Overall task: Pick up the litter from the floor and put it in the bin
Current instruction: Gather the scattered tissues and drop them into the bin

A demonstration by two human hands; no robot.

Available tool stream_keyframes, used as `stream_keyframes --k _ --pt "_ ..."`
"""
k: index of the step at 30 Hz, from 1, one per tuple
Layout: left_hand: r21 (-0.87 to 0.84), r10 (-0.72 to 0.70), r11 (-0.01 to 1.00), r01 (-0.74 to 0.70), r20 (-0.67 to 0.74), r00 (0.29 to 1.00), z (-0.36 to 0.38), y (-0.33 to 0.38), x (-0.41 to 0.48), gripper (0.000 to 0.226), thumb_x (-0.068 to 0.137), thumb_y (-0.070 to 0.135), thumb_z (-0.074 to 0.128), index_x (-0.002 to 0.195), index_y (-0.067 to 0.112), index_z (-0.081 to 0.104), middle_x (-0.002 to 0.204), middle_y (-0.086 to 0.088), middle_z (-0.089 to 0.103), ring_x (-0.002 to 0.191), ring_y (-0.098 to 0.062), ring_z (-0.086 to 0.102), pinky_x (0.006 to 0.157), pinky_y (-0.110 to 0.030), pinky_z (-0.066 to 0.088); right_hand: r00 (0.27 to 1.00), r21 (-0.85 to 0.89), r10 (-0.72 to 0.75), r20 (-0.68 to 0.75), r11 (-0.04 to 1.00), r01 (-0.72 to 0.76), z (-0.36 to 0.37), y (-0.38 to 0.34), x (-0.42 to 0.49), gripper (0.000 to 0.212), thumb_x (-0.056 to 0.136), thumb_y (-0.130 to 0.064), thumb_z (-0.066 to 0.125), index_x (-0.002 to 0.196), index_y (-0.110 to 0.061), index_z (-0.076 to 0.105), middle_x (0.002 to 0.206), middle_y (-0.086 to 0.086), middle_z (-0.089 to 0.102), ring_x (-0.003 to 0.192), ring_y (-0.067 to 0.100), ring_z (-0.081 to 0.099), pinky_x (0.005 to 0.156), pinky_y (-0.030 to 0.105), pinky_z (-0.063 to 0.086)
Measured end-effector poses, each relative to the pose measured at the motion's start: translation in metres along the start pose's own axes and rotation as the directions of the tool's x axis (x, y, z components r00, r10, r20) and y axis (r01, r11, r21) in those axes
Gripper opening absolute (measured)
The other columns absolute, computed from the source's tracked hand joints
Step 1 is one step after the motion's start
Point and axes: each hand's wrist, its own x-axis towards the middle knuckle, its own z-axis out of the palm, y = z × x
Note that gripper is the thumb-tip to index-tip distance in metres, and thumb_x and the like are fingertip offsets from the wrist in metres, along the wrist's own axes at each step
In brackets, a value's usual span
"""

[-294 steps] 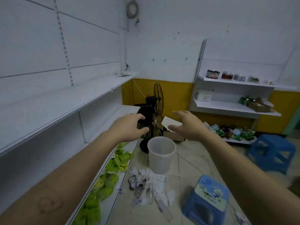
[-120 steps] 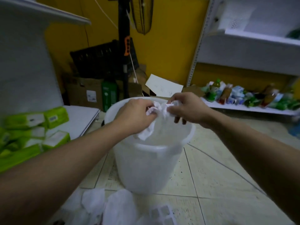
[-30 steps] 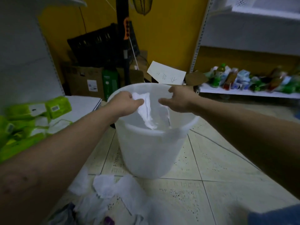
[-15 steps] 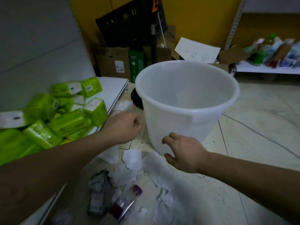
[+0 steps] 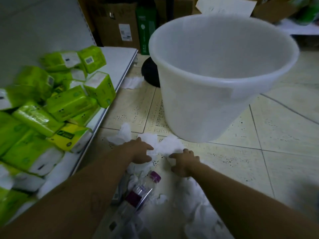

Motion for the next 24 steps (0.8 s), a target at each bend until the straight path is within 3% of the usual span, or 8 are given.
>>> stream_keyframes --k 3,5,8,10,12,17,20,24 --pt "0.034 -0.041 0.999 0.039 0.043 0.998 0.01 0.0 0.015 0.065 0.089 0.059 0.046 0.146 0.042 0.023 0.16 -0.016 -0.008 0.145 -0.041 0.0 0.116 -0.057 0.01 0.999 -0.089 -0.015 -0.03 0.996 0.012 0.036 0.005 0.002 0.059 0.087 -0.048 0.052 0.142 -0.043 0.032 0.157 0.018 0.01 0.144 0.042 0.005 0.112 0.064 0.004" --pt "0.002 -0.046 0.999 0.046 0.089 0.995 0.023 0.008 0.026 0.065 0.089 0.061 0.042 0.147 0.04 0.022 0.16 -0.015 -0.008 0.145 -0.039 -0.004 0.116 -0.057 0.008 0.998 -0.107 -0.029 -0.054 0.994 0.023 0.044 0.014 0.004 0.056 0.087 -0.049 0.05 0.14 -0.043 0.033 0.155 0.017 0.015 0.143 0.042 0.008 0.111 0.066 0.004" --pt "-0.043 -0.02 0.999 0.02 0.018 1.0 0.055 0.017 0.037 0.054 0.094 0.049 0.036 0.142 0.023 0.036 0.156 -0.012 0.024 0.142 -0.03 0.023 0.115 -0.055 0.015 0.997 -0.094 -0.017 -0.081 0.996 0.01 0.044 0.022 0.008 0.055 0.086 -0.045 0.051 0.138 -0.029 0.04 0.146 0.014 0.033 0.138 0.037 0.025 0.111 0.064 0.01" --pt "-0.105 -0.011 0.995 -0.004 -0.143 0.99 0.066 0.019 0.034 0.042 0.093 0.043 0.036 0.122 0.018 0.053 0.134 -0.007 0.053 0.123 -0.026 0.046 0.109 -0.053 0.026 0.993 -0.054 0.002 -0.118 0.998 -0.009 0.039 0.02 0.009 0.052 0.085 -0.037 0.053 0.133 -0.019 0.045 0.138 0.011 0.045 0.13 0.031 0.038 0.111 0.06 0.018" --pt "-0.192 -0.058 0.981 0.006 -0.268 0.962 0.063 0.022 0.03 0.043 0.092 0.05 0.035 0.106 0.019 0.062 0.113 -0.003 0.064 0.106 -0.023 0.056 0.103 -0.048 0.032 0.982 -0.004 0.006 -0.187 1.0 -0.007 0.031 0.017 0.007 0.042 0.086 -0.034 0.05 0.124 -0.017 0.055 0.123 0.008 0.058 0.118 0.028 0.049 0.107 0.054 0.027" --pt "-0.418 -0.122 0.902 -0.107 -0.485 0.866 0.01 0.025 0.014 0.041 0.089 0.041 0.054 0.065 0.011 0.067 0.059 -0.004 0.059 0.056 -0.017 0.051 0.065 -0.026 0.041 0.927 0.255 0.007 -0.375 0.962 0.096 -0.017 0.011 0.001 0.029 0.091 -0.026 0.048 0.105 -0.019 0.072 0.104 0.005 0.072 0.094 0.023 0.063 0.09 0.035 0.047" --pt "-0.533 0.018 0.799 -0.278 -0.442 0.897 -0.037 0.019 -0.013 0.015 0.08 0.012 0.068 0.068 0.007 0.075 0.058 -0.013 0.066 0.048 -0.015 0.052 0.043 -0.014 0.041 0.92 0.414 -0.065 -0.386 0.879 0.236 -0.059 0.004 -0.013 0.024 0.091 -0.013 0.054 0.099 -0.014 0.076 0.106 0.004 0.074 0.092 0.017 0.066 0.078 0.022 0.048" --pt "-0.52 0.129 0.788 -0.328 -0.382 0.915 -0.099 0.022 -0.066 0.02 0.073 0.009 0.073 0.066 0.027 0.077 0.053 0.009 0.068 0.046 0.0 0.055 0.042 -0.016 0.041 0.875 0.37 -0.226 -0.429 0.84 0.398 -0.11 -0.016 -0.054 0.028 0.088 -0.006 0.052 0.094 -0.017 0.078 0.1 0.003 0.074 0.088 0.016 0.063 0.073 0.025 0.049"
